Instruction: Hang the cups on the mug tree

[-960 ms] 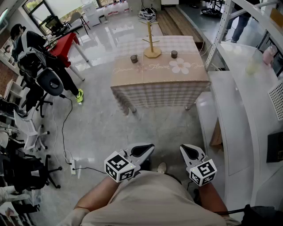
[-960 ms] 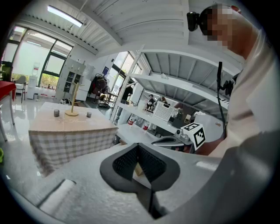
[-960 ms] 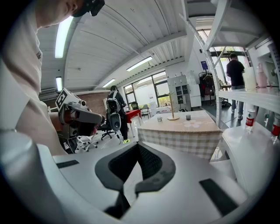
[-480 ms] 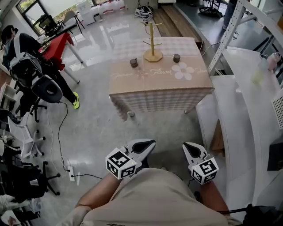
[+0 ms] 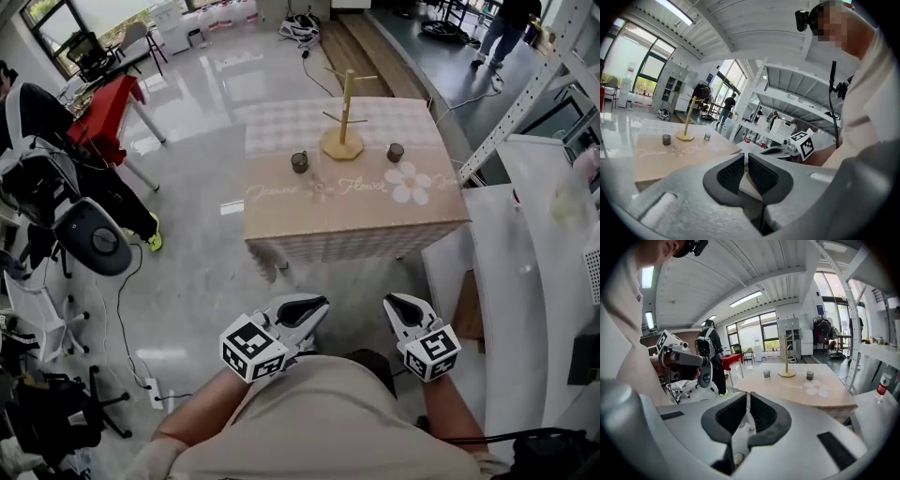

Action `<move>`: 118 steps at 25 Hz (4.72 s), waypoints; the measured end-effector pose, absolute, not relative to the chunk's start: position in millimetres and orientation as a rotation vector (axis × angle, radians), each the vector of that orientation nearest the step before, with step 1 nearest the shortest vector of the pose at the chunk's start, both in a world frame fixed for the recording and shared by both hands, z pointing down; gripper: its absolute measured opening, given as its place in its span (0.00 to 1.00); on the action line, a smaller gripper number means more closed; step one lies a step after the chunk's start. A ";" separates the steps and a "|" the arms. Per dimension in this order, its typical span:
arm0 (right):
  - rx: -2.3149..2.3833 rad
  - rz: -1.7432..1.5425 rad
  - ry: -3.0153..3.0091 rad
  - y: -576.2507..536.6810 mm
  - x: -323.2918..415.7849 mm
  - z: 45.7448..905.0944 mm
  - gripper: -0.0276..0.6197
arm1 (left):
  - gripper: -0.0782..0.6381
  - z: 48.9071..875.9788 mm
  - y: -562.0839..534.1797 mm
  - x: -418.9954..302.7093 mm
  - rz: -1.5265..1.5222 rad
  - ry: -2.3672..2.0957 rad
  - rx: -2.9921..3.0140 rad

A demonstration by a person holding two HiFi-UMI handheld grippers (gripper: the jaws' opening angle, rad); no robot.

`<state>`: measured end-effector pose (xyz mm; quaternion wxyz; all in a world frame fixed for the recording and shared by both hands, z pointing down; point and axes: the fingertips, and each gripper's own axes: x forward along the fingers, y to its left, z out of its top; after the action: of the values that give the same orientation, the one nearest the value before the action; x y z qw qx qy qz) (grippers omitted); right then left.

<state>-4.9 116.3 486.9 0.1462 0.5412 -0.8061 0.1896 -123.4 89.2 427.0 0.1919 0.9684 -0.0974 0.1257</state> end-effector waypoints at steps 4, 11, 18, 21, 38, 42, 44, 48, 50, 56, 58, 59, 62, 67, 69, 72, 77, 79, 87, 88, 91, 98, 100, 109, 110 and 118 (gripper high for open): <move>1.556 0.546 -2.291 74.2 -10.8 493.5 0.14 | 0.12 435.1 50.7 -140.8 0.335 -0.296 2.687; 1.588 0.542 -2.209 -1.8 37.6 514.7 0.21 | 0.16 440.0 -5.0 -138.9 0.308 -0.370 2.661; 1.611 0.554 -2.110 -111.3 140.1 562.2 0.27 | 0.18 435.9 -80.0 -108.6 0.334 -0.548 2.629; 1.598 0.546 -2.067 -156.9 187.7 584.5 0.29 | 0.18 426.5 -111.3 -84.9 0.335 -0.621 2.626; 1.406 0.568 -2.063 -324.9 290.7 685.8 0.48 | 0.12 425.2 -193.8 -23.4 0.374 -0.905 2.539; 1.344 0.572 -2.087 -334.0 284.7 699.7 0.48 | 0.12 425.1 -197.3 -24.7 0.389 -0.951 2.519; 1.334 0.567 -2.101 -335.8 283.6 700.8 0.46 | 0.12 423.2 -199.1 -25.8 0.385 -0.971 2.517; 1.330 0.563 -2.122 -334.6 281.7 696.5 0.46 | 0.12 422.1 -199.9 -26.4 0.375 -0.984 2.509; 1.349 0.547 -2.134 -334.7 280.2 687.8 0.45 | 0.12 422.1 -200.0 -25.6 0.372 -0.978 2.507; 1.446 0.407 -2.196 -338.3 269.1 623.2 0.45 | 0.12 421.8 -204.1 -21.6 0.357 -0.952 2.519; 1.487 0.345 -2.215 -340.6 264.5 592.7 0.45 | 0.12 420.2 -204.4 -21.0 0.351 -0.940 2.527; 1.508 0.310 -2.225 -342.4 261.8 576.5 0.45 | 0.12 419.6 -204.5 -21.3 0.347 -0.935 2.530; 1.575 0.215 -2.252 -351.4 253.6 528.1 0.45 | 0.12 418.0 -205.3 -23.2 0.332 -0.921 2.537; 1.679 0.076 -2.298 -363.9 237.8 454.5 0.45 | 0.12 414.2 -203.0 -31.5 0.312 -0.914 2.551; 1.712 0.015 -2.303 -366.3 231.1 429.8 0.45 | 0.12 412.3 -201.3 -37.3 0.306 -0.916 2.554; 1.746 -0.059 -2.304 -368.8 221.4 403.6 0.45 | 0.12 410.2 -197.8 -47.7 0.293 -0.926 2.547; 1.778 -0.133 -2.263 -370.4 206.8 390.6 0.45 | 0.12 408.5 -191.1 -63.9 0.271 -0.940 2.544; 1.783 -0.148 -2.241 -369.9 201.7 393.5 0.45 | 0.12 409.3 -187.4 -70.2 0.268 -0.947 2.543; 1.801 -0.211 -2.174 -372.1 184.6 403.0 0.45 | 0.12 407.3 -169.3 -96.6 0.262 -0.994 2.530; 1.805 -0.214 -2.167 -373.4 182.7 404.2 0.45 | 0.12 406.7 -167.3 -99.6 0.263 -1.000 2.529; 1.816 -0.218 -2.139 -377.3 178.3 411.4 0.45 | 0.12 406.9 -161.3 -109.0 0.263 -1.020 2.522; 1.847 -0.205 -2.103 -386.3 167.9 426.7 0.46 | 0.12 409.1 -146.0 -132.8 0.259 -1.071 2.495; 1.850 -0.194 -2.099 -388.3 164.3 430.2 0.46 | 0.12 409.0 -142.1 -138.0 0.257 -1.081 2.489; 1.820 -0.170 -2.084 -389.5 148.7 446.5 0.44 | 0.12 409.1 -131.3 -156.2 0.251 -1.104 2.473; 1.816 -0.166 -2.082 -389.0 148.7 448.0 0.44 | 0.12 409.2 -130.2 -157.9 0.251 -1.104 2.473; 1.814 -0.148 -2.072 -372.3 146.9 452.5 0.44 | 0.12 408.7 -119.8 -168.2 0.243 -1.076 2.492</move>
<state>146.9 -372.3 452.5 0.1908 0.6458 -0.7374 -0.0526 -168.2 -119.8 408.7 0.2064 0.8947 -0.3864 0.0874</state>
